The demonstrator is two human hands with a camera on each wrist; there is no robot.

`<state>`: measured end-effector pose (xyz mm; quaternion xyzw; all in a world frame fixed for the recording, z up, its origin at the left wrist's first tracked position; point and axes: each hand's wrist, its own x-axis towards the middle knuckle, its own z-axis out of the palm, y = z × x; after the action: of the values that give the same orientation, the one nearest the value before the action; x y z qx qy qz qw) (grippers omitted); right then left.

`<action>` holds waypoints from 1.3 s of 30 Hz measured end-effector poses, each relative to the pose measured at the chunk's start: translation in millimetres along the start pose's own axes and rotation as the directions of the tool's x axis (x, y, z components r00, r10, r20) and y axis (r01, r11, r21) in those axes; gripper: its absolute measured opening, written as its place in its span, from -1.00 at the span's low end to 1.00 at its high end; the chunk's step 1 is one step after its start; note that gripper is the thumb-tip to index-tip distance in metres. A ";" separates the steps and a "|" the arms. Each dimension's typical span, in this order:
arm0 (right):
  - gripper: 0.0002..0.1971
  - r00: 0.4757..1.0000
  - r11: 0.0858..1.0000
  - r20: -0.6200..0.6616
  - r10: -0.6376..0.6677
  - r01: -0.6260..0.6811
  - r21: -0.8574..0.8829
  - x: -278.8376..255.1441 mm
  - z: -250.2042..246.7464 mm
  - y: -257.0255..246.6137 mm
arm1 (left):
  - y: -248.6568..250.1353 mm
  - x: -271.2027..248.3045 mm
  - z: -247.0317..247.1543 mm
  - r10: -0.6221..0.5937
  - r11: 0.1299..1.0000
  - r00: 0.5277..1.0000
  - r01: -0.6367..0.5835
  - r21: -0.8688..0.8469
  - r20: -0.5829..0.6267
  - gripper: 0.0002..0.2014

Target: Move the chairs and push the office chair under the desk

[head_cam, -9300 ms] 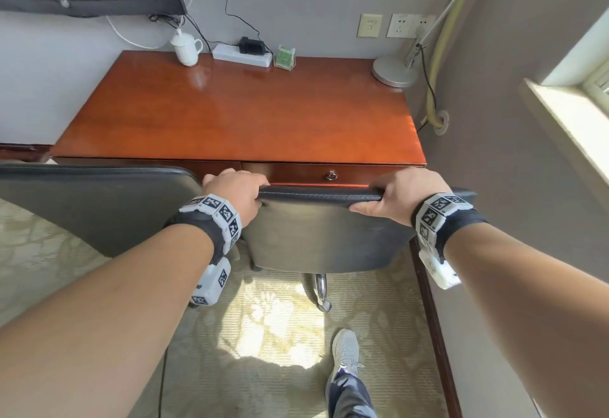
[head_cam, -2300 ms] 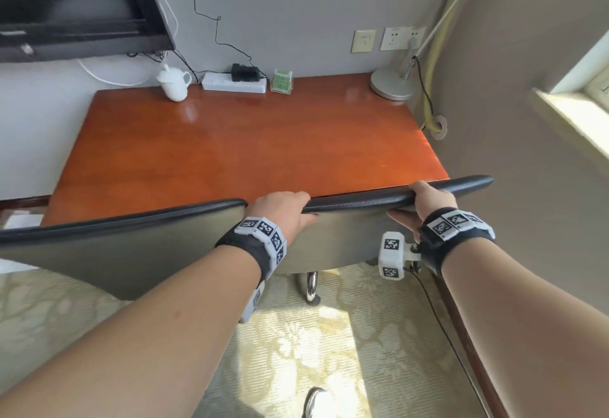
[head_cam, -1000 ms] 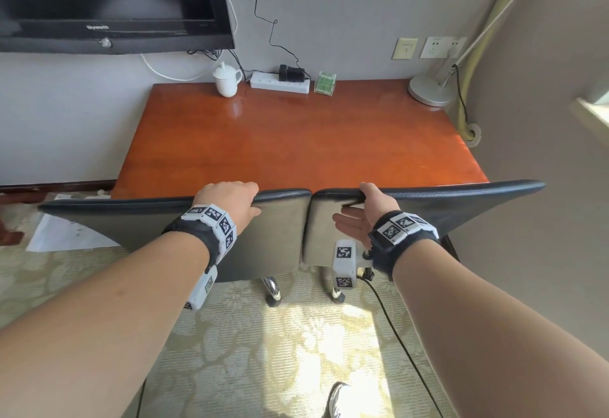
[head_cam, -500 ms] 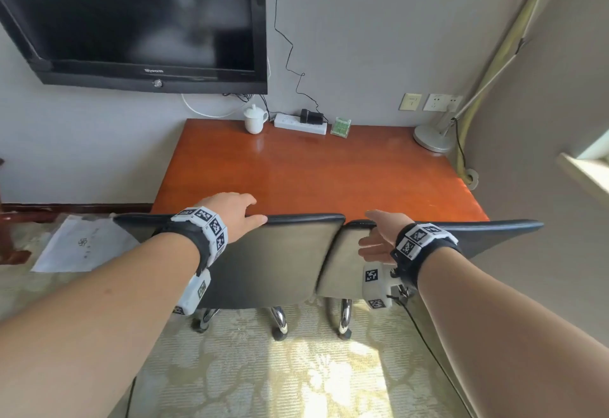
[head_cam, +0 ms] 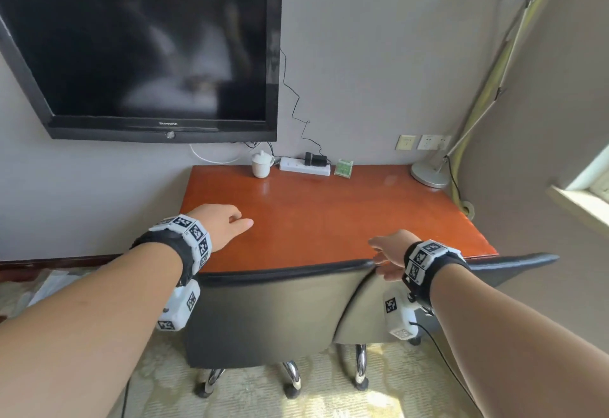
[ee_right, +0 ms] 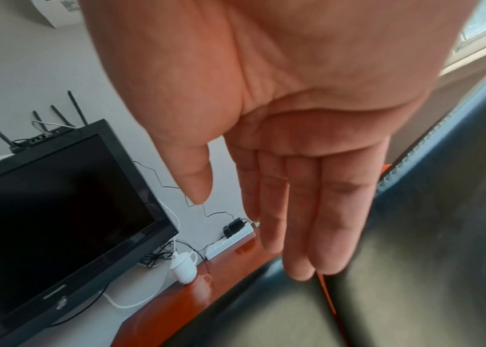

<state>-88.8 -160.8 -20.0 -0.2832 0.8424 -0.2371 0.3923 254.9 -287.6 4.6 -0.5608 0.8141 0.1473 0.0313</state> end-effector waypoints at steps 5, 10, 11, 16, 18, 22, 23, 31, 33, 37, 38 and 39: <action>-0.66 0.998 0.999 -0.028 0.051 -0.051 0.001 33.6 -16.4 -17.4 | 25.0 56.1 -28.7 0.105 0.994 0.994 -0.105 -0.004 0.013 -0.46; -0.65 0.991 0.995 -0.094 0.094 -0.091 0.038 46.1 -31.9 -39.1 | 40.5 96.3 -50.1 0.201 0.980 0.979 -0.200 -0.009 0.021 -0.46; -0.65 0.989 0.994 -0.101 0.107 -0.103 0.043 44.5 -33.4 -41.8 | 41.9 102.0 -51.7 0.219 0.976 0.975 -0.219 -0.002 0.036 -0.47; -0.65 0.967 0.984 -0.187 0.173 -0.162 0.070 31.1 -35.1 -47.3 | 40.8 134.5 -55.5 0.339 0.940 0.936 -0.342 0.012 0.098 -0.50; -0.65 0.950 0.975 -0.229 0.215 -0.197 0.100 19.6 -26.8 -45.3 | 36.4 146.0 -54.4 0.397 0.914 0.908 -0.404 0.031 0.131 -0.49; -0.61 0.901 0.944 -0.291 0.322 -0.284 0.167 -11.5 19.2 -32.5 | 19.3 154.4 -51.4 0.519 0.831 0.817 -0.551 0.073 0.254 -0.47; -0.58 0.888 0.933 -0.295 0.351 -0.305 0.191 -21.1 37.2 -30.2 | 13.0 153.6 -49.1 0.548 0.805 0.783 -0.589 0.070 0.296 -0.45; -0.24 0.852 0.776 -0.097 0.515 -0.415 0.476 -73.3 201.7 -61.7 | -46.2 93.5 0.4 0.565 0.599 0.376 -0.799 -0.051 0.734 -0.02; -0.33 0.814 0.689 -0.083 0.575 -0.427 0.585 -69.8 225.5 -69.7 | -58.9 77.0 13.6 0.511 0.576 0.326 -0.817 -0.035 0.795 0.14; -0.43 0.749 0.673 -0.164 0.642 -0.448 0.588 -59.3 239.0 -78.4 | -69.8 71.1 20.4 0.508 0.568 0.316 -0.822 -0.036 0.802 0.15; -0.43 0.749 0.682 -0.164 0.642 -0.460 0.569 -59.8 239.8 -80.2 | -72.2 70.5 19.7 0.509 0.567 0.315 -0.823 -0.036 0.801 0.14; -0.43 0.748 0.684 -0.165 0.643 -0.465 0.562 -61.1 241.4 -80.5 | -75.0 70.4 21.4 0.510 0.567 0.311 -0.823 -0.042 0.802 0.14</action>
<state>159.1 -221.7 -77.7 0.1449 0.8556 -0.3548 0.3480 295.6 -369.9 -46.4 -0.0303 0.8934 0.2004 0.4010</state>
